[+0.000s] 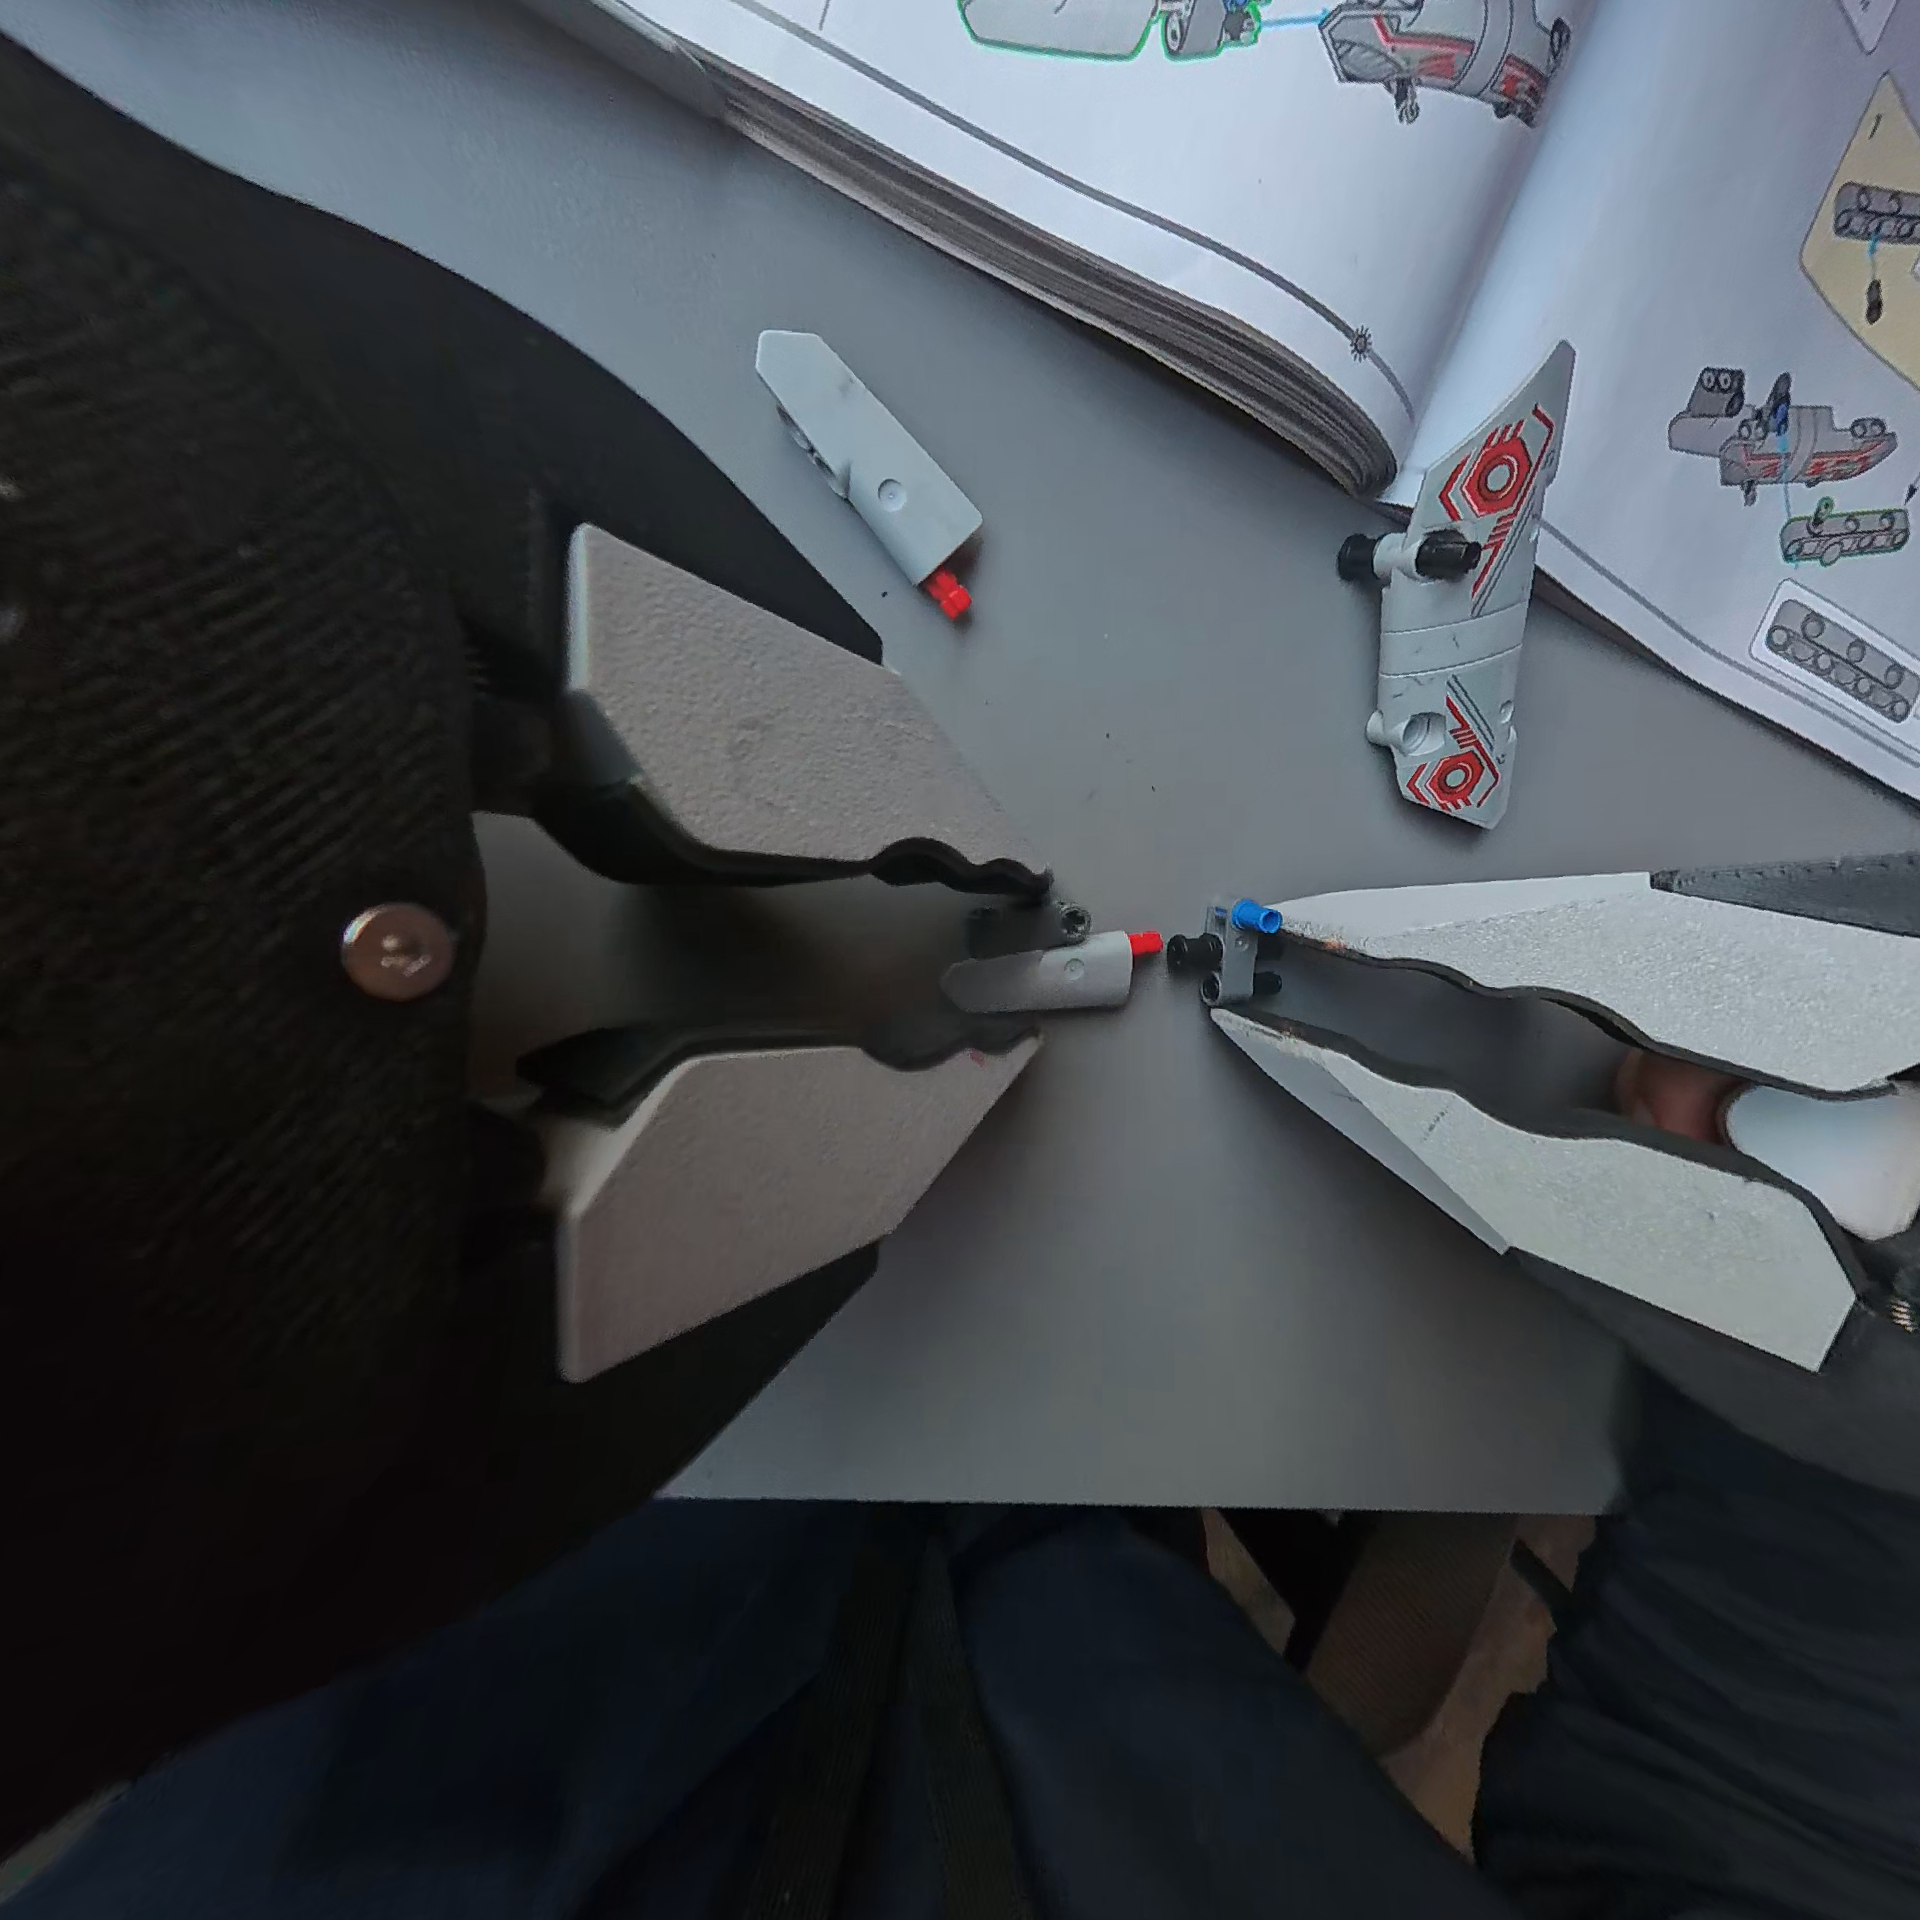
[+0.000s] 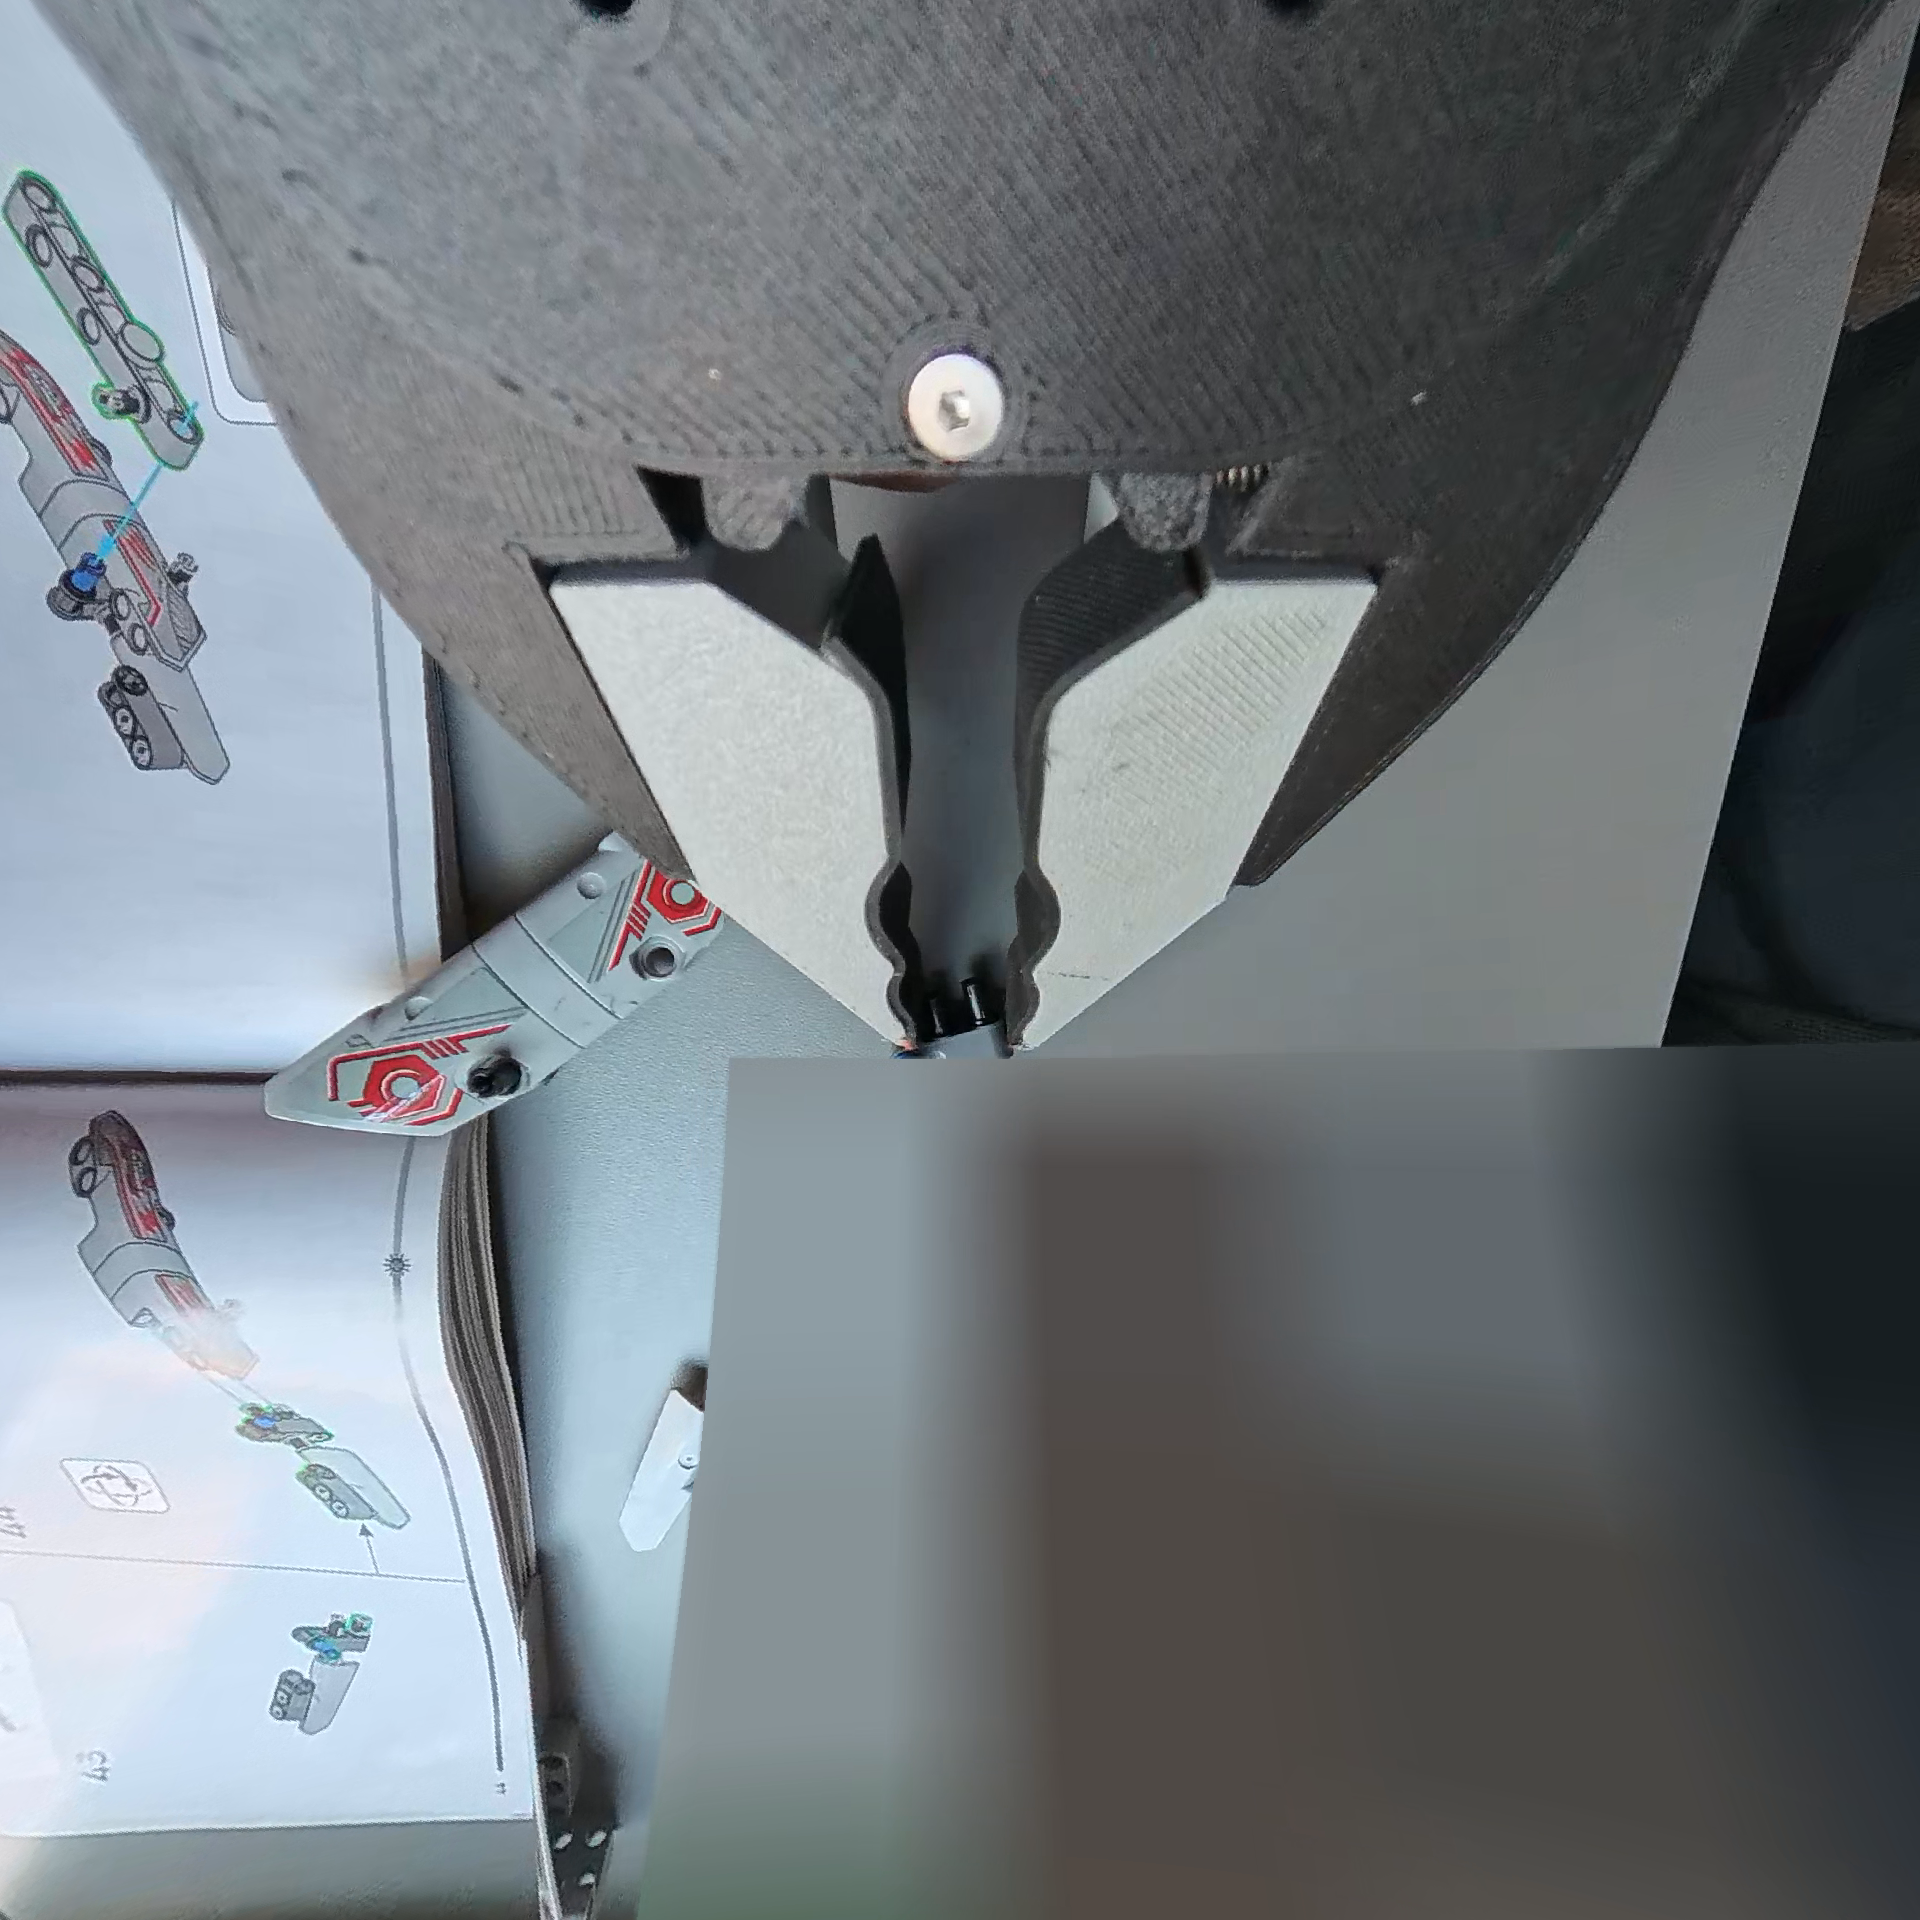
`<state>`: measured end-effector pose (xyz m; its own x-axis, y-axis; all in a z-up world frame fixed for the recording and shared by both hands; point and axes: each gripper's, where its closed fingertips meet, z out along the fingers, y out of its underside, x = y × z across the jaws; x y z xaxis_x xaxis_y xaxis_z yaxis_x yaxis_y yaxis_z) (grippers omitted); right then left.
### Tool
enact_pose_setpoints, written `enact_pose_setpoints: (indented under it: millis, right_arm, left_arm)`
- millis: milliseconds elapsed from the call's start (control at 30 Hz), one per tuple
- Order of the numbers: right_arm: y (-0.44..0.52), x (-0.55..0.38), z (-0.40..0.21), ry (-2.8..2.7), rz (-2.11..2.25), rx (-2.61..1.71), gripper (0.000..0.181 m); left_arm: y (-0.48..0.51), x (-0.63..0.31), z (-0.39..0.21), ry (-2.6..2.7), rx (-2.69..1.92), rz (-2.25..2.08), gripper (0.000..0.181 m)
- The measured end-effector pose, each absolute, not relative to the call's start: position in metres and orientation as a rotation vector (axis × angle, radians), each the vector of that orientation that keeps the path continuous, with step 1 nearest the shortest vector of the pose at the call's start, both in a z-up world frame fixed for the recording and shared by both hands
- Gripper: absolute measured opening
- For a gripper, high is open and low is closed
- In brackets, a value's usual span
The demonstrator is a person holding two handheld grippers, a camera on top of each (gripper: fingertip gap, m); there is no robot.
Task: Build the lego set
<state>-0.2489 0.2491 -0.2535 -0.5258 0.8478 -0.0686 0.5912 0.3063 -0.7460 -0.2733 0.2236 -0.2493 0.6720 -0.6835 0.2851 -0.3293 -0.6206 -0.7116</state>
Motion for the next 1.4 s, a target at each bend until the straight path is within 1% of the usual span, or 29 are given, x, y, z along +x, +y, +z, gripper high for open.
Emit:
enact_pose_setpoints:
  millis: [33, 400, 567, 667, 867, 967, 1400]
  right_arm:
    - [0.249, -0.249, -0.254, -2.239, 1.056, -1.293, 0.013]
    - [0.250, -0.251, -0.253, -2.231, 1.062, -1.311, 0.013]
    - [0.249, -0.250, -0.253, -2.236, 1.090, -1.329, 0.012]
    - [0.249, -0.250, -0.246, -2.213, 1.202, -1.362, 0.012]
    - [0.255, -0.247, -0.212, -2.050, 1.606, -1.395, 0.013]
    - [0.256, -0.245, -0.203, -2.004, 1.694, -1.373, 0.013]
    - [0.251, -0.244, -0.204, -2.033, 1.670, -1.340, 0.013]
  left_arm:
    - [0.223, -0.273, -0.249, 0.770, -2.252, -0.744, 0.022]
    - [0.222, -0.272, -0.250, 0.793, -2.242, -0.688, 0.023]
    - [0.219, -0.276, -0.249, 0.741, -2.257, -0.733, 0.023]
    - [0.216, -0.283, -0.248, 0.686, -2.269, -0.774, 0.023]
    - [0.215, -0.291, -0.248, 0.652, -2.277, -0.764, 0.021]
    - [0.215, -0.291, -0.248, 0.640, -2.281, -0.765, 0.019]
    - [0.215, -0.290, -0.248, 0.653, -2.277, -0.757, 0.021]
